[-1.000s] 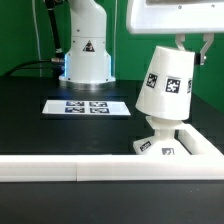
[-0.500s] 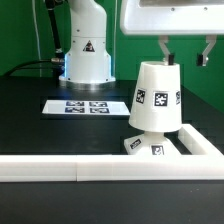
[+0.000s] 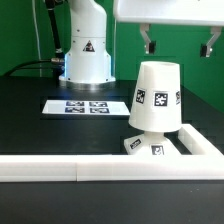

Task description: Assemble lamp

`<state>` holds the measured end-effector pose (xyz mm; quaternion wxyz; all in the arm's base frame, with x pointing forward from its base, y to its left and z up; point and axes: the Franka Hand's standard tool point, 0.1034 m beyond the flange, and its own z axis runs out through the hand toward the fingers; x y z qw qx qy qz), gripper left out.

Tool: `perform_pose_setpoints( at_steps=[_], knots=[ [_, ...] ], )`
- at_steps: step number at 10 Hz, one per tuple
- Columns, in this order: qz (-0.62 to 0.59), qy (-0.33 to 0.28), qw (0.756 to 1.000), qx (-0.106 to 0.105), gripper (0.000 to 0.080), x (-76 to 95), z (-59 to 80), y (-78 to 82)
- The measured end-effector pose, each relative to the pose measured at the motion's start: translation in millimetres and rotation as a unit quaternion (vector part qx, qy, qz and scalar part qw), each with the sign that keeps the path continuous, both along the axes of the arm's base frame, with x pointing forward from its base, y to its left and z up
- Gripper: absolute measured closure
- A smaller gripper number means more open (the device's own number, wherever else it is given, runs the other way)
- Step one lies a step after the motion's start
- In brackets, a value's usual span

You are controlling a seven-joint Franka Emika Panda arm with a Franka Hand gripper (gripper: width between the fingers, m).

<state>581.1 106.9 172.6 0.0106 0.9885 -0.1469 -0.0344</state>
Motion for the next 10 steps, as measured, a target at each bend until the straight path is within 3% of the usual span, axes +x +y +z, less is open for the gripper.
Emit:
perform_pose_setpoints(
  at_steps=[1,3,10],
  knots=[
    [0.016,-0.001,1.000,-0.013,0.0109,0.1,-0.4,6.7],
    [0.025,-0.001,0.999,-0.019,0.0101,-4.5,-3.9,17.1],
    [0.025,-0.001,1.000,-0.018,0.0101,-4.7,-4.4,16.6]
  ],
)
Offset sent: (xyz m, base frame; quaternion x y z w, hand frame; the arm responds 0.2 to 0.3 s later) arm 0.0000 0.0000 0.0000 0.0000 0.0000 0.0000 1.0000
